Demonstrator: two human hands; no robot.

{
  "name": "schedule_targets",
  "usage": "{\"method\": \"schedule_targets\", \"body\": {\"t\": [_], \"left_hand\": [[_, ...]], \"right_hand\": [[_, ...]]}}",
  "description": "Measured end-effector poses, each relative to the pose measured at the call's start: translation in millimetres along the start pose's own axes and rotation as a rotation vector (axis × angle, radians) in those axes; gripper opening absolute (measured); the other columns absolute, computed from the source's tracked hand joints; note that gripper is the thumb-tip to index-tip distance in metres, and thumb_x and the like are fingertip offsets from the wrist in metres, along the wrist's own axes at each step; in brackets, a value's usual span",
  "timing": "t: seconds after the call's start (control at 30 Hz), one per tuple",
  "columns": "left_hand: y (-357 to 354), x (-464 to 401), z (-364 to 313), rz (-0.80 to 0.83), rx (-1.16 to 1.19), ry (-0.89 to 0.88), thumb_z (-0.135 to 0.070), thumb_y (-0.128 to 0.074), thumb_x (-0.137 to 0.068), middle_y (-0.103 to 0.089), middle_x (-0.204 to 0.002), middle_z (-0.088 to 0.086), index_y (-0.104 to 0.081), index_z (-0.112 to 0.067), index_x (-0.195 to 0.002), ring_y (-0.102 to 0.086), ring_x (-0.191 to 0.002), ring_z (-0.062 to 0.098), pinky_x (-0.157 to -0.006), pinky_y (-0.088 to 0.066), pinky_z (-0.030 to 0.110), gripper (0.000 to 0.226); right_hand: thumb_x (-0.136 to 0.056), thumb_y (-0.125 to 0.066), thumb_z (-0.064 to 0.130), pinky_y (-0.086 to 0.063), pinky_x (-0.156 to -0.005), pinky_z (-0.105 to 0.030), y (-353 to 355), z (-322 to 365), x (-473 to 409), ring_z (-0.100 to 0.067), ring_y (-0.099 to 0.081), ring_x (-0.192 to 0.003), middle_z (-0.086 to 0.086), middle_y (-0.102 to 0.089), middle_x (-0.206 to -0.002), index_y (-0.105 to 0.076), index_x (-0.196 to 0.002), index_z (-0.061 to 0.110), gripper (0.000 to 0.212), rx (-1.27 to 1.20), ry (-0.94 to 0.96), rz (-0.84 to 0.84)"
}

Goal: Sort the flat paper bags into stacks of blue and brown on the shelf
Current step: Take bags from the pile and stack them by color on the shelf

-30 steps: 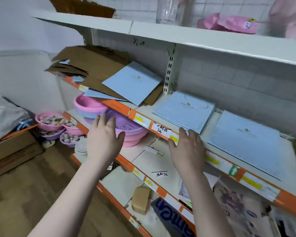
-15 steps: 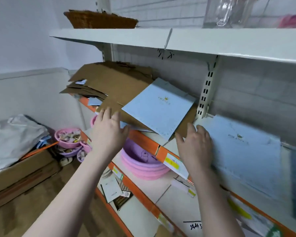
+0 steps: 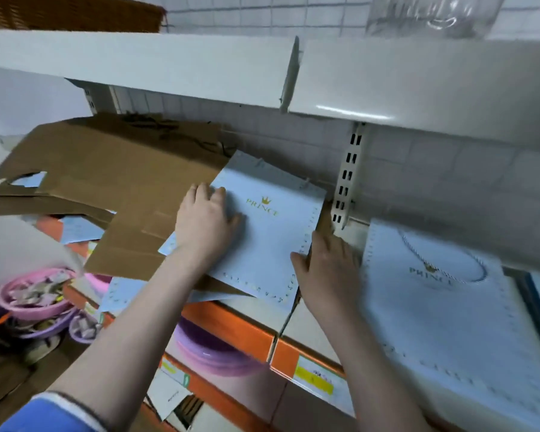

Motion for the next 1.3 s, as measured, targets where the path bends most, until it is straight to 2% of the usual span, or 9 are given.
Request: {"method": "schedule_targets", "body": {"t": [0.17,0.33,0.47,0.57,0.7,0.9,1.07,1.17,1.3], "left_hand": [[-22.3,-32.5,-3.0,0.035,0.004,-0.049,-0.044,-0.056,-0.087,-0.043,-0.132,0.022,-0.045,-0.003,-0.129,-0.035,-0.125,0.038,-0.104,-0.030,0.044,0.060],[-24.2,-51.4,-4.4,0.070,-0.078,-0.048,-0.059,-0.054,-0.084,-0.041,-0.133,0.022,-0.027,-0.003,-0.142,-0.039,-0.119,0.037,-0.096,-0.034,0.040,0.086],[-17.3,-58.6,1.8,0.047,0.128,0.024,-0.051,-0.073,-0.073,-0.043,-0.124,0.024,-0.034,-0.003,-0.135,-0.042,-0.113,0.040,-0.092,-0.036,0.043,0.087],[-13.9,-62.5,9.0,0.095,0.376,0.060,-0.036,-0.076,-0.076,-0.040,-0.125,0.024,-0.035,-0.006,-0.133,-0.047,-0.110,0.045,-0.090,-0.042,0.045,0.076],[-3.3,-64.4,17.0,0.081,0.536,0.055,-0.030,-0.073,-0.080,-0.039,-0.133,0.021,-0.030,-0.013,-0.142,-0.045,-0.118,0.041,-0.095,-0.038,0.043,0.076],[9.1,-68.3,33.8,0.000,0.786,0.045,-0.021,-0.068,-0.084,-0.042,-0.138,0.015,-0.028,-0.015,-0.145,-0.041,-0.127,0.032,-0.101,-0.033,0.033,0.073],[6.1,-65.8,44.2,0.027,0.966,0.047,-0.016,-0.064,-0.087,-0.047,-0.136,0.009,-0.035,-0.014,-0.142,-0.044,-0.125,0.027,-0.105,-0.036,0.037,0.062],[1.8,-61.2,46.3,0.068,1.040,0.042,-0.017,-0.063,-0.087,-0.047,-0.138,0.006,-0.035,-0.017,-0.142,-0.043,-0.127,0.025,-0.107,-0.036,0.045,0.062],[-2.0,-50.9,39.1,0.118,1.063,0.046,-0.020,-0.063,-0.086,-0.046,-0.137,0.007,-0.035,-0.018,-0.142,-0.045,-0.124,0.024,-0.104,-0.039,0.040,0.062]], "right_hand": [[-0.098,-0.034,0.041,-0.034,-0.100,-0.035,-18.1,2.7,-9.0,-0.025,-0.042,-0.119,-0.008,-0.048,-0.131,-0.040,-0.132,0.012,0.045,0.018,-0.052,0.023],[-0.099,-0.033,0.044,-0.035,-0.100,-0.033,-32.7,11.9,-15.2,-0.025,-0.040,-0.127,-0.008,-0.040,-0.141,-0.035,-0.139,0.009,0.052,-0.014,-0.074,0.076],[-0.095,-0.044,0.042,-0.042,-0.082,-0.032,-34.4,10.0,-18.4,-0.027,-0.050,-0.106,-0.009,-0.056,-0.110,-0.047,-0.113,0.009,0.038,-0.101,-0.141,0.018],[-0.089,-0.053,0.036,-0.042,-0.069,-0.032,-32.4,11.4,-18.2,-0.025,-0.049,-0.087,-0.004,-0.051,-0.086,-0.040,-0.087,0.014,0.025,-0.199,-0.165,-0.049],[-0.081,-0.058,0.033,-0.031,-0.057,-0.028,-25.9,12.4,-19.0,-0.020,-0.047,-0.072,0.002,-0.045,-0.074,-0.040,-0.076,0.016,0.026,-0.351,-0.221,-0.154],[-0.084,-0.058,0.040,-0.033,-0.053,-0.025,-20.4,7.0,-14.4,-0.016,-0.049,-0.064,0.002,-0.050,-0.068,-0.034,-0.096,0.033,0.027,-0.480,-0.330,-0.147],[-0.082,-0.060,0.047,-0.028,-0.052,-0.022,-27.5,6.9,1.4,-0.018,-0.043,-0.062,-0.001,-0.044,-0.071,-0.036,-0.086,0.041,0.025,-0.483,-0.390,-0.163],[-0.084,-0.063,0.038,-0.035,-0.066,-0.024,-16.7,10.5,17.6,-0.018,-0.047,-0.074,0.005,-0.042,-0.085,-0.055,-0.120,0.028,0.038,-0.541,-0.442,-0.226],[-0.086,-0.062,0.035,-0.035,-0.070,-0.025,0.0,16.6,34.7,-0.018,-0.053,-0.084,0.003,-0.057,-0.095,-0.055,-0.116,0.020,0.035,-0.520,-0.432,-0.281]]}}
Point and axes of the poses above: each hand's wrist, its own x-axis away from the middle knuckle, its own y-axis out of the back of the hand, z = x × y, the point moved 6 cm from there along -x, towards the middle knuckle
